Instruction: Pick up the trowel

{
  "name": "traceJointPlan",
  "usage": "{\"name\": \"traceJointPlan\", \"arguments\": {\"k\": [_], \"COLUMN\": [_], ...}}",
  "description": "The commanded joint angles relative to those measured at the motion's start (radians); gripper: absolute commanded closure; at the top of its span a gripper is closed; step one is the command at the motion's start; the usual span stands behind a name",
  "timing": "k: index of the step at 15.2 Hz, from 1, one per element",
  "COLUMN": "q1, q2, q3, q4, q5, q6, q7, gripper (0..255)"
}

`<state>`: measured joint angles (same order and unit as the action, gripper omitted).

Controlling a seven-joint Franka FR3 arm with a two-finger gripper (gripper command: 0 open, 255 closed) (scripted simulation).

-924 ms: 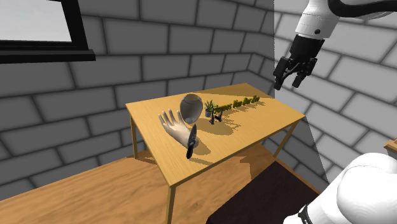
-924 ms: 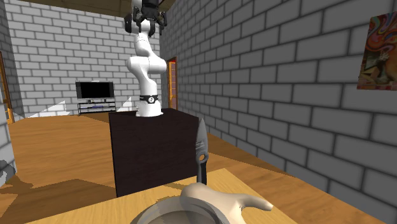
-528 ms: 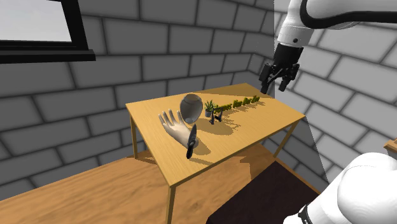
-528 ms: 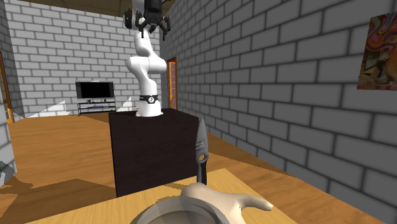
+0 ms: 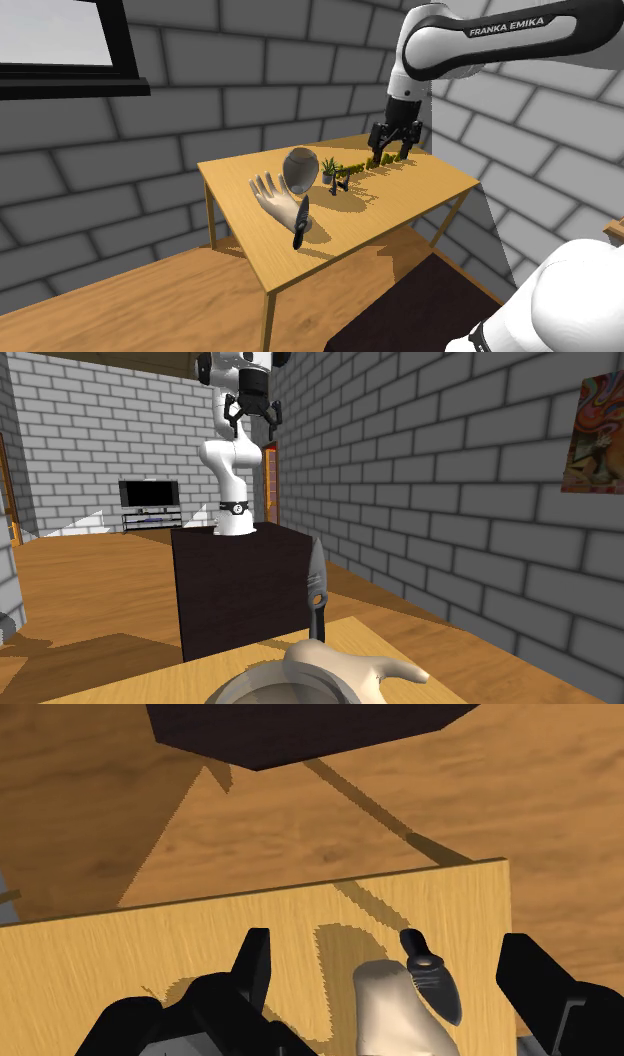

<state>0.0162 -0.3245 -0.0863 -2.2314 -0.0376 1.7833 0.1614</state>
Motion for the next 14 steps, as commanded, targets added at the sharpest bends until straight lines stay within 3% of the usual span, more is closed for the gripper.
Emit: {"name": "traceJointPlan", "arguments": {"k": [1,14], "q1": [0.006,0.022], "q2": [0.077,0.59], "q3": [0.0,0.015], "q4": [0.025,0.295], "q5": [0.012,0.097], "q6": [0.033,0.15], "q7": [-0.003,-0.037], "gripper": [0,0]}}
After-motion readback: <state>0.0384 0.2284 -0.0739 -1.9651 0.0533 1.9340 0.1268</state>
